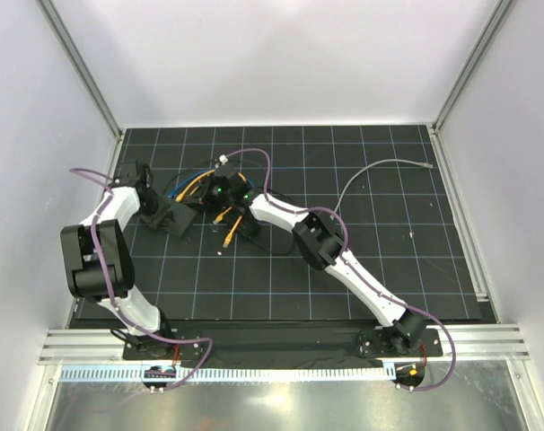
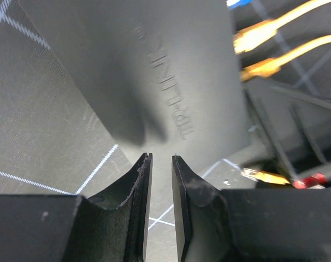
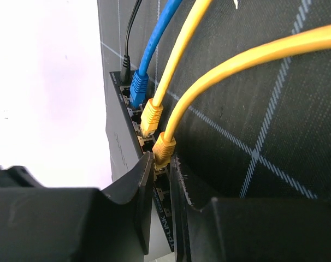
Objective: Pull the plug from the switch port
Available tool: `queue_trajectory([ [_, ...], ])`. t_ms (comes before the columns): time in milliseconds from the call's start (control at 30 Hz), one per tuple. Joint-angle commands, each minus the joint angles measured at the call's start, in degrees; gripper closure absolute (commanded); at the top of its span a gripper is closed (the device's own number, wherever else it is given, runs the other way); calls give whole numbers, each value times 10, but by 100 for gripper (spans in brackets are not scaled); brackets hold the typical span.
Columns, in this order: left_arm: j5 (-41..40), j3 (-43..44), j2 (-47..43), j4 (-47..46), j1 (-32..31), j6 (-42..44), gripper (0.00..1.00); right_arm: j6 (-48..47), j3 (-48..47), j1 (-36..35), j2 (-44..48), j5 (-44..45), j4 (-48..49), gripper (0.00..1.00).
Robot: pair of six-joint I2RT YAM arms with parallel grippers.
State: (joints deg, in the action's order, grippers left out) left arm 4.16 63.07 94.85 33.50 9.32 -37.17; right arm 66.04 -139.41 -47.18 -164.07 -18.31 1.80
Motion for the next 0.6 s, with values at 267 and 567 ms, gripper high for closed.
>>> queue_trajectory([
  [267,-58,26,69,62,-13,-19,83,33,7,-1,-27,9,63,99],
  [567,-79,26,83,78,-22,-19,83,94,62,-2,0,57,161,99],
])
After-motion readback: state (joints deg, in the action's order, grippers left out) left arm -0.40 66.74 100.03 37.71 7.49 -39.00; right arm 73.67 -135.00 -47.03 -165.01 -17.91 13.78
